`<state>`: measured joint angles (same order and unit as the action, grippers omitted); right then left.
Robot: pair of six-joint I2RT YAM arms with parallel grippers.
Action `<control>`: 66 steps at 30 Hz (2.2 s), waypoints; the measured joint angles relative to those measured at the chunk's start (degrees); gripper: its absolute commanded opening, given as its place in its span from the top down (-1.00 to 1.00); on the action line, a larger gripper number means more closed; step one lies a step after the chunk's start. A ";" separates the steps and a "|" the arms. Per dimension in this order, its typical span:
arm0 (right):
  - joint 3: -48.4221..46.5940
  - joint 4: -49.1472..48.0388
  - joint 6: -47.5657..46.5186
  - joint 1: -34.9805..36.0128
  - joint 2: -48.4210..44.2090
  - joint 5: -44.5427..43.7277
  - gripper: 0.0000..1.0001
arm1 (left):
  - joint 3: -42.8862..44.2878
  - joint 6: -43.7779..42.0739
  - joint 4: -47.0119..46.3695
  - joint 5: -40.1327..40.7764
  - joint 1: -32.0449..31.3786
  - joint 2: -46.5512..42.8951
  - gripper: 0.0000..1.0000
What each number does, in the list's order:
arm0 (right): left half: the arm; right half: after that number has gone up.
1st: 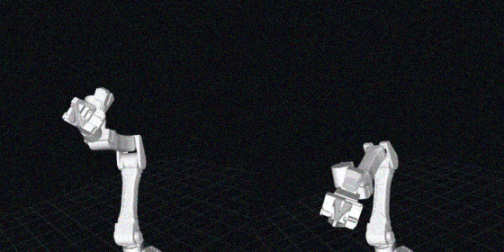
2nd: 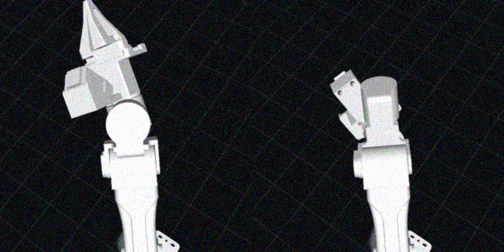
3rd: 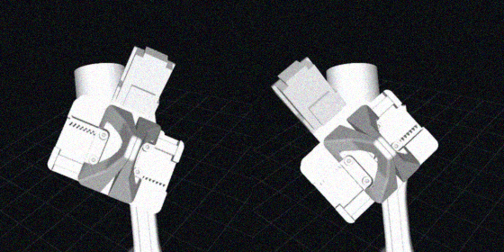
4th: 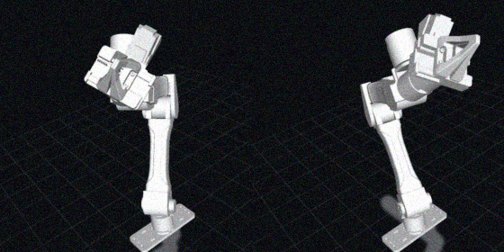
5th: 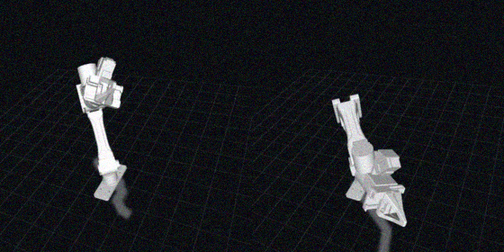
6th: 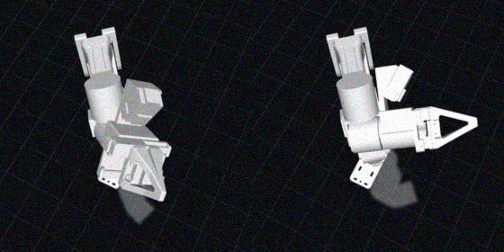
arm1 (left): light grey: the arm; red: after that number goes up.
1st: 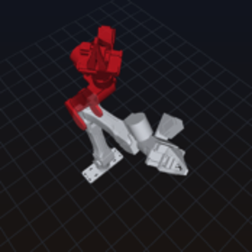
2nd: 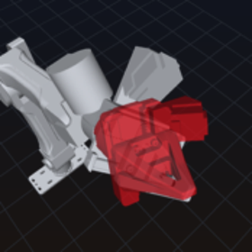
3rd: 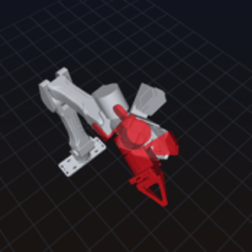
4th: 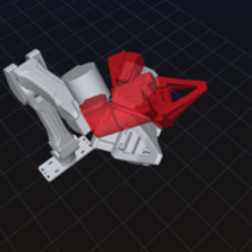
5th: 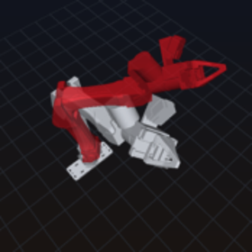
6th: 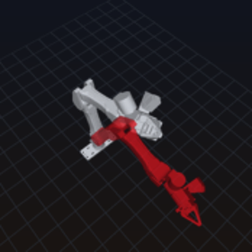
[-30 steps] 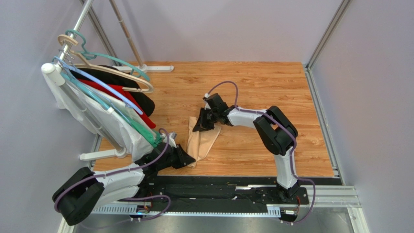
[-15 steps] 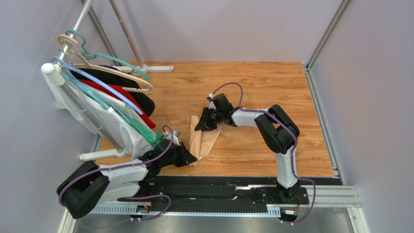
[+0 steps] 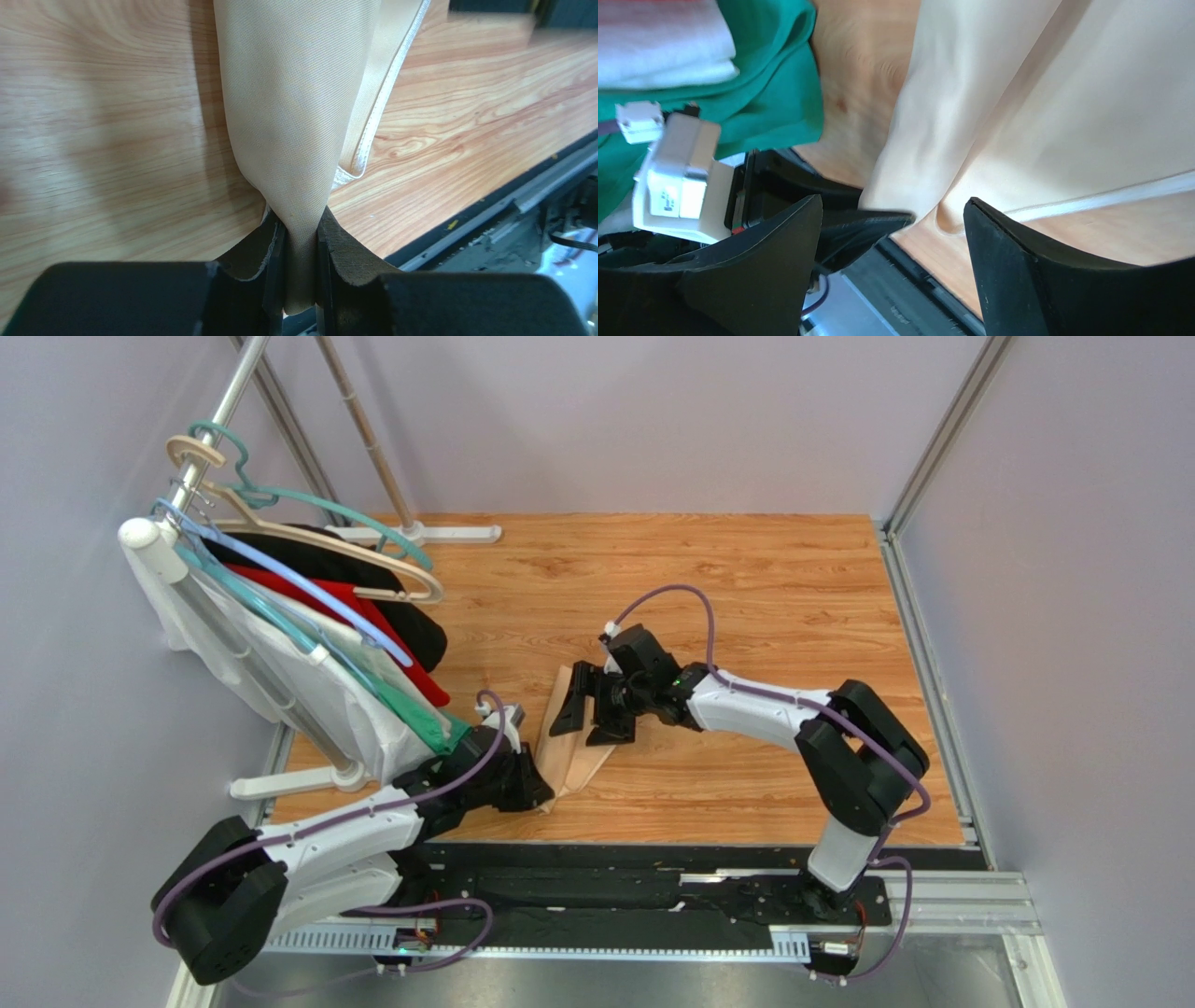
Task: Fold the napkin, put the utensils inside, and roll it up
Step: Roll the napkin with the utensil
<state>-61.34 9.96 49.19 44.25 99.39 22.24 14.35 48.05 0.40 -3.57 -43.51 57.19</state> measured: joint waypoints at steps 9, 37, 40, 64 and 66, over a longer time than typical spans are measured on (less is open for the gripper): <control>0.52 -2.67 9.88 7.45 2.86 -0.04 -0.43 | 2.34 -4.81 5.40 6.45 -2.29 -1.07 1.00; -4.98 -4.79 12.92 6.51 14.01 3.34 1.00 | 11.30 -7.19 14.29 21.73 -10.93 8.26 0.32; -4.61 -5.46 12.52 6.14 14.03 4.09 1.00 | 11.30 -8.37 14.08 20.94 -10.95 7.82 0.24; -2.29 -13.05 3.93 2.14 17.64 13.75 1.00 | 2.86 -8.87 6.16 0.26 -4.02 -18.14 -0.67; -2.27 -13.09 3.04 1.92 17.66 14.08 1.00 | 2.71 -8.48 5.77 -0.83 -2.84 -18.97 -0.65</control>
<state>-63.61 -3.14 52.23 46.17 117.05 36.32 17.06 39.57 6.17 -4.40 -46.35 38.22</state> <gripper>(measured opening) 0.042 0.836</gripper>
